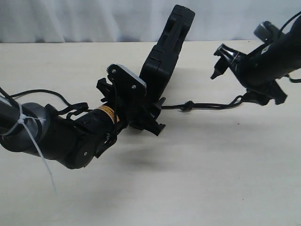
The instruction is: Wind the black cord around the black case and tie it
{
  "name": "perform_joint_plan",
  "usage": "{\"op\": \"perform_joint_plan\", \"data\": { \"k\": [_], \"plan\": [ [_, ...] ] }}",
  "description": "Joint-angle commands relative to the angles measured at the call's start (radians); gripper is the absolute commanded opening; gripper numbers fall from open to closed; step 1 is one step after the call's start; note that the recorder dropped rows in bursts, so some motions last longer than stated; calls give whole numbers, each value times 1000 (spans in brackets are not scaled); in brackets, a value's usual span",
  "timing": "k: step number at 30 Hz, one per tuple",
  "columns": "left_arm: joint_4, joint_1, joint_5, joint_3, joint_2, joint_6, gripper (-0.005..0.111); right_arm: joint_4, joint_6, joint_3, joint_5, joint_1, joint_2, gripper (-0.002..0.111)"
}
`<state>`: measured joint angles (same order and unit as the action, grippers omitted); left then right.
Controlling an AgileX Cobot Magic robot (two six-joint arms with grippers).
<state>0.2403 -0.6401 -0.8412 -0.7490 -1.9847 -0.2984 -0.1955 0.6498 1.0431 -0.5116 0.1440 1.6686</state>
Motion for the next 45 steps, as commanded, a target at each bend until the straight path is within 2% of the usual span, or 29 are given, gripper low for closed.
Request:
{"op": "perform_joint_plan", "data": {
  "k": [1, 9, 12, 14, 17, 22, 27, 33, 40, 45],
  "plan": [
    [5, 5, 47, -3, -2, 4, 0, -58, 75, 3, 97, 10, 146, 81],
    [7, 5, 125, -3, -2, 8, 0, -58, 221, 5, 309, 10, 338, 81],
    [7, 5, 125, -3, -2, 16, 0, -58, 229, 48, 289, 10, 377, 76],
    [7, 5, 125, -3, -2, 16, 0, -58, 256, 64, 282, 10, 389, 63],
    [7, 5, 125, -3, -2, 16, 0, -117, 272, 68, 224, 10, 414, 36],
    [7, 5, 118, -3, -2, 16, 0, -129, 244, 68, 221, 10, 417, 5],
    [7, 5, 126, -3, -2, 16, 0, -129, 72, 68, 271, 10, 385, 4],
    [7, 5, 132, -3, -2, 16, 0, -129, -281, 56, 298, 10, 271, 4],
    [7, 5, 151, -3, -2, 16, 0, -129, -615, -99, 541, 10, 92, 4],
    [7, 5, 148, -3, -2, 4, 0, -129, -703, -150, 567, -15, 39, 4]
  ]
}}
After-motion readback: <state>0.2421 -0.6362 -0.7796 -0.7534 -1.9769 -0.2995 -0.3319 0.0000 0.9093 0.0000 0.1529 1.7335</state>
